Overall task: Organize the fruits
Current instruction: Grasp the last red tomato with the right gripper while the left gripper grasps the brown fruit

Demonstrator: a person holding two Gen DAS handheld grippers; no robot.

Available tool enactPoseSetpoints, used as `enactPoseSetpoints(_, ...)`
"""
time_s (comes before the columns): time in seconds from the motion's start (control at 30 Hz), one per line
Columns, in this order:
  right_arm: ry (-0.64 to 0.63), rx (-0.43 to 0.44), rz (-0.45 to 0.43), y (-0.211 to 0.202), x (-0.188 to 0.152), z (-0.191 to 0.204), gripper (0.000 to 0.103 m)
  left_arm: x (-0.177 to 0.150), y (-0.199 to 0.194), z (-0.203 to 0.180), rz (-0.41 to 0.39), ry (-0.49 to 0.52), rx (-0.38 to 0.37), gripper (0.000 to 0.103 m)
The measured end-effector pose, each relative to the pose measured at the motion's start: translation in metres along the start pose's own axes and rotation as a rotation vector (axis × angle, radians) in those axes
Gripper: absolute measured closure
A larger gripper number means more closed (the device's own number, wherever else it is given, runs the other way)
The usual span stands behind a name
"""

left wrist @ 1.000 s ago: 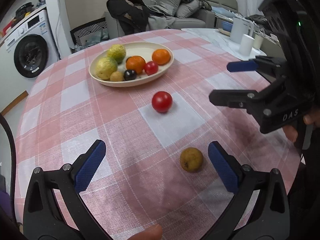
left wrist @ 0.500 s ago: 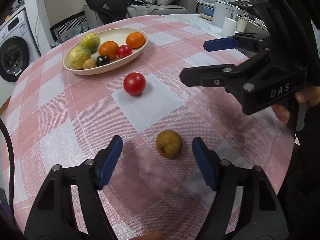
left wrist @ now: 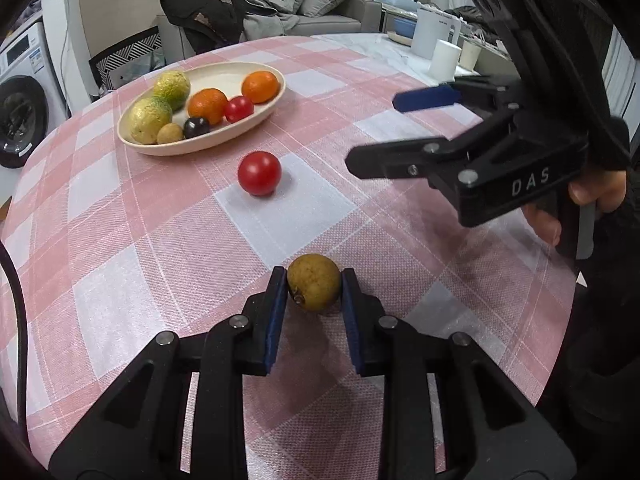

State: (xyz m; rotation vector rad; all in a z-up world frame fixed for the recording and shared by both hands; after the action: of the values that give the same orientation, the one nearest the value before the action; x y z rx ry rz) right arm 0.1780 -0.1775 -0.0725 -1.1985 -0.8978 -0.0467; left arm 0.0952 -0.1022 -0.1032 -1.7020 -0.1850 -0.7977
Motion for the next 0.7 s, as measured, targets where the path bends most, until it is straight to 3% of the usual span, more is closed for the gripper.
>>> enactPoseSetpoints(0.33,0.032,0.002,0.028,0.013,-0.005,0.002,0.000,0.015,-0.015,0.036,-0.086,-0.110,0.063,0.079)
enactPoseSetpoints(0.47,-0.014,-0.007,0.019,0.017,-0.003,0.018,0.001,0.018,-0.019,0.054,-0.109,-0.166,0.086,0.079)
enactPoseSetpoints(0.53,-0.063,-0.045,0.030,0.023,-0.003,0.027,0.005,0.019,-0.022,0.063,-0.125,-0.198,0.085,0.079)
enactPoseSetpoints(0.7,-0.122,0.003,0.051,0.037,-0.002,0.053,0.019,0.018,-0.028,0.082,-0.144,-0.247,0.113,0.079)
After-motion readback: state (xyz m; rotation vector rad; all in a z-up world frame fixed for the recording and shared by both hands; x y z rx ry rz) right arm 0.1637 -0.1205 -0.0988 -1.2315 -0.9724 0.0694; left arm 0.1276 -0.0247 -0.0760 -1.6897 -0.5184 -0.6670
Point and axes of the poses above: each gripper's, at about its wrist camera, not at the fingertips, and y roughly the way its jaws point, z to its left, x to its top, the point moved 9 cm from there along y, roughly the way its jaws point, and after that the axes turned 1 degree about z, right-handed, at the moved point
